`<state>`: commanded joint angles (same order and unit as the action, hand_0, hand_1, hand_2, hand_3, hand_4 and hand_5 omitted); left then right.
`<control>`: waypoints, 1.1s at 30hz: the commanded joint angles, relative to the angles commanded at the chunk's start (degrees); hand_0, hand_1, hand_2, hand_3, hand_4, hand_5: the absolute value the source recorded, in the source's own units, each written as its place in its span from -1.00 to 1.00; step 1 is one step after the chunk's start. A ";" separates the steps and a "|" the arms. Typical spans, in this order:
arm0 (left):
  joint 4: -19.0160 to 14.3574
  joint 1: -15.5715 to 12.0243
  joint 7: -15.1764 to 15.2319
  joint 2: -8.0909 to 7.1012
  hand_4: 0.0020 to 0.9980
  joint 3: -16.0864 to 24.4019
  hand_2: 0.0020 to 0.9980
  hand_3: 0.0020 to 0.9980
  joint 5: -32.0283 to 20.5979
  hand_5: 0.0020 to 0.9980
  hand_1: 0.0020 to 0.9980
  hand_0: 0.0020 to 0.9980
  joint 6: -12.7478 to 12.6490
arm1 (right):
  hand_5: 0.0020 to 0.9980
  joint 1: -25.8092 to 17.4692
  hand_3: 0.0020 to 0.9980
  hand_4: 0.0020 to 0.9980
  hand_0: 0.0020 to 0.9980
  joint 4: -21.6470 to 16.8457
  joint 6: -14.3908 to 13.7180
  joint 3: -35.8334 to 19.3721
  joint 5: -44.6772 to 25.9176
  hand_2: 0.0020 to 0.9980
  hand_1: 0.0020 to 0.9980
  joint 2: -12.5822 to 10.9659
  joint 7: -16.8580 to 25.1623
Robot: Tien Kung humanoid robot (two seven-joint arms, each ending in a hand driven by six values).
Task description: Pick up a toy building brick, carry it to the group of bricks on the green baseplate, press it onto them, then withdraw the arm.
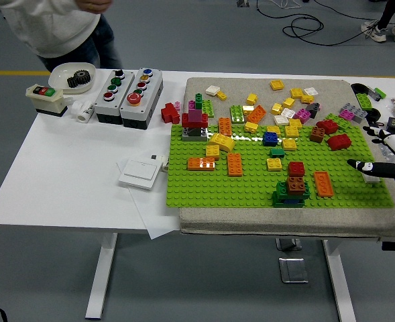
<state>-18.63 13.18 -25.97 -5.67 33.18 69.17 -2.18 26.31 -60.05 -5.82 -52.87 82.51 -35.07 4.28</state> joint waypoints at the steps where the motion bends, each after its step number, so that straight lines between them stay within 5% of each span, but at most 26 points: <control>1: 0.00 0.00 0.00 0.00 0.32 0.01 0.46 0.17 0.02 0.30 0.44 0.32 0.01 | -0.19 -0.01 1.00 0.74 0.91 0.00 -0.01 0.00 -0.01 0.89 0.80 0.00 0.00; 33: -0.31 -0.14 -0.50 -0.57 0.32 1.63 0.47 0.17 3.12 0.31 0.43 0.32 1.06 | -0.16 -1.66 1.00 0.70 0.90 2.34 -1.62 -3.80 0.38 0.88 0.79 1.22 -0.87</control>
<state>-18.94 13.04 -26.47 -6.24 34.81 72.28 -1.12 24.65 -57.70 -7.44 -56.67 82.89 -33.85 3.41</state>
